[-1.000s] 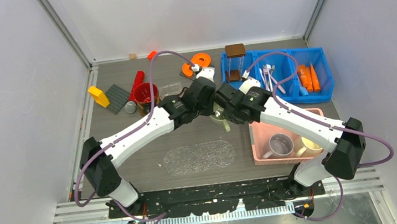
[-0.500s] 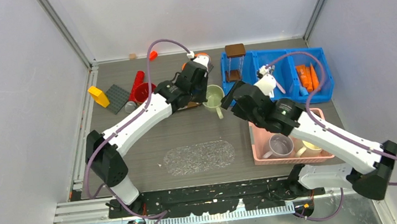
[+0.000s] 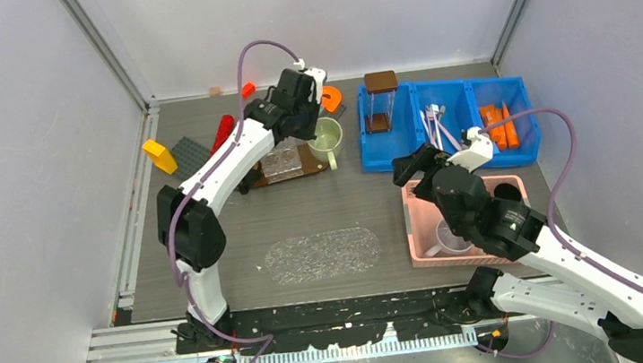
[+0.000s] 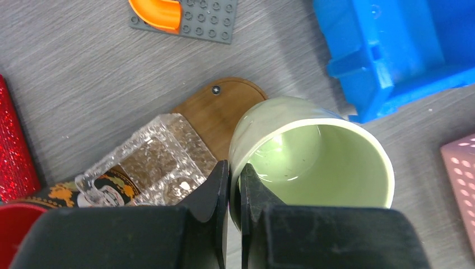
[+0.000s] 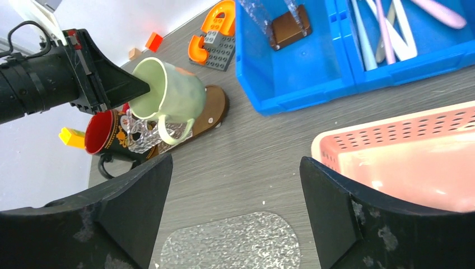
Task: Prepare toiletry sets of a toothbrush and toothpaste on the tray
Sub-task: Place the cup on the tray.
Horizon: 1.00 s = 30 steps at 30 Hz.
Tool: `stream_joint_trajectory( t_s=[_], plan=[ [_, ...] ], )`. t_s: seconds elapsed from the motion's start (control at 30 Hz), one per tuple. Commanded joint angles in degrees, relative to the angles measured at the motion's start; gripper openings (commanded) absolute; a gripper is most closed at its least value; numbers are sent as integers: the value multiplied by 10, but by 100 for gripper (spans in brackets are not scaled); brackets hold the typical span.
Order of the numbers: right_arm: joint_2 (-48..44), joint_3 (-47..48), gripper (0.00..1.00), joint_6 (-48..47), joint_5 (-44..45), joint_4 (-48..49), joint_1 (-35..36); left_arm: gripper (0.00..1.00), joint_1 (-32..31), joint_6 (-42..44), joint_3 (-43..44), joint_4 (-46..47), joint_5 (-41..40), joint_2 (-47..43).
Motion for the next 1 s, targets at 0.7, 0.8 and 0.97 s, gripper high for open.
stream_joint_trajectory(
  t_s=[0.7,0.8,0.97],
  plan=[
    [-79,-51,91,-55,109,11,2,0,79,122,146,3,98,155],
    [-76,-53,91,-55,108,11,2,0,83,124,146,1,100,160],
    [-73,-52,91,-56,109,10,2,0,86,130,142,-6,101,161]
  ],
)
